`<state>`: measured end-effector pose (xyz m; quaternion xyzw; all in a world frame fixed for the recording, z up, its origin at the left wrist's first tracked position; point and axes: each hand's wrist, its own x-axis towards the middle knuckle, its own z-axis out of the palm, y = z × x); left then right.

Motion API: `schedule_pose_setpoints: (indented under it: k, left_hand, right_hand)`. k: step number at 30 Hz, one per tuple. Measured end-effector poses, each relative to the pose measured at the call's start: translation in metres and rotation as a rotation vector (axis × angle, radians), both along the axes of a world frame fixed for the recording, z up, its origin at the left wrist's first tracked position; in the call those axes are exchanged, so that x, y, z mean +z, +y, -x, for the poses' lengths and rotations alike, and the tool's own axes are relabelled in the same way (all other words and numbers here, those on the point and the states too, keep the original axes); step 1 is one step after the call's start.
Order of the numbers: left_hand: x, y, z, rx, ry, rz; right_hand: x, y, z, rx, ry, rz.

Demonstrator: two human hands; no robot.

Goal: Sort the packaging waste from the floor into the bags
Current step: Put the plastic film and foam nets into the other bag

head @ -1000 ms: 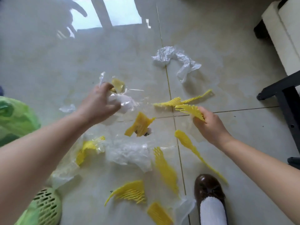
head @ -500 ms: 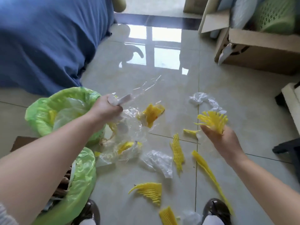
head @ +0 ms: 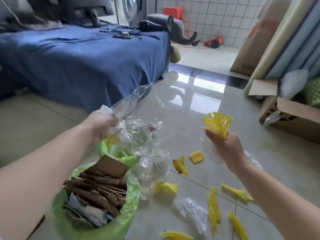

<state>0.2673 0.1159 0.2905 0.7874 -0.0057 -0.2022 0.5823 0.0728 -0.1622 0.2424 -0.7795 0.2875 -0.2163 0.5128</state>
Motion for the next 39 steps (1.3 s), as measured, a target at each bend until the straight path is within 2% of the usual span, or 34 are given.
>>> schedule_pose_setpoints:
  k: [4, 7, 8, 11, 14, 19, 22, 24, 26, 29, 32, 36, 39]
  left_hand:
    - [-0.006, 0.029, -0.036, 0.162, -0.039, -0.076]
    - [-0.025, 0.033, -0.059, 0.211, -0.213, -0.111]
    - [-0.033, 0.031, -0.063, 0.181, -0.312, -0.178]
    - [-0.06, 0.024, -0.072, -0.084, -0.591, -0.667]
    - [-0.091, 0.017, -0.079, -0.446, -0.66, -0.981]
    - [-0.143, -0.004, -0.096, -0.812, -0.515, -1.226]
    - [-0.172, -0.017, -0.111, -0.942, -0.352, -1.258]
    - [-0.193, -0.021, -0.123, -1.011, -0.272, -1.242]
    - [-0.215, -0.022, -0.133, -1.026, -0.198, -1.204]
    - [-0.237, -0.025, -0.14, -1.061, -0.091, -1.207]
    - [-0.248, -0.025, -0.142, -1.106, 0.02, -1.223]
    - [-0.211, -0.025, -0.146, -1.048, 0.115, -0.992]
    - [-0.168, -0.023, -0.147, -1.073, 0.06, -1.112]
  right_hand:
    - [-0.002, 0.022, -0.054, 0.073, -0.003, -0.036]
    - [-0.015, 0.041, -0.1, 0.139, 0.042, -0.097]
    - [-0.024, 0.047, -0.117, 0.167, 0.073, -0.11]
    - [-0.056, 0.063, -0.162, 0.277, 0.165, -0.058]
    - [-0.079, 0.086, -0.2, 0.375, 0.263, 0.07]
    - [-0.109, 0.116, -0.253, 0.549, 0.43, 0.548]
    - [-0.138, 0.129, -0.281, 0.682, 0.596, 0.766]
    - [-0.153, 0.135, -0.296, 0.771, 0.751, 0.837]
    - [-0.164, 0.141, -0.307, 0.845, 0.876, 0.877]
    - [-0.187, 0.145, -0.316, 0.97, 0.963, 0.917]
    - [-0.203, 0.147, -0.32, 1.09, 1.022, 0.856]
    - [-0.176, 0.138, -0.317, 1.136, 0.908, 0.79]
    - [-0.137, 0.124, -0.302, 1.093, 0.754, 0.778]
